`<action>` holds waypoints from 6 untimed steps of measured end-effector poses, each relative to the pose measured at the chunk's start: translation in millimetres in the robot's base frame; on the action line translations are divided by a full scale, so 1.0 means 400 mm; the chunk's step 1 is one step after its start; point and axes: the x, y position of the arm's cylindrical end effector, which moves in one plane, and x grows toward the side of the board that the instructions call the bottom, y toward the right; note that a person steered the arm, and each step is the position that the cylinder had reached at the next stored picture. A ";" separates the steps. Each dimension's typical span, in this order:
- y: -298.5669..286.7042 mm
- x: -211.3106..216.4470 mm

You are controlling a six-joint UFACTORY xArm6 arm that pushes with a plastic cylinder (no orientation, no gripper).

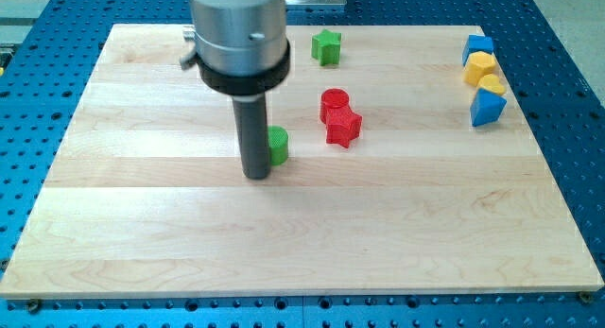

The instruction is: Move the green circle diagonal to the green star

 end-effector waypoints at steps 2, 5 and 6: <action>0.099 -0.177; 0.214 -0.028; 0.216 -0.118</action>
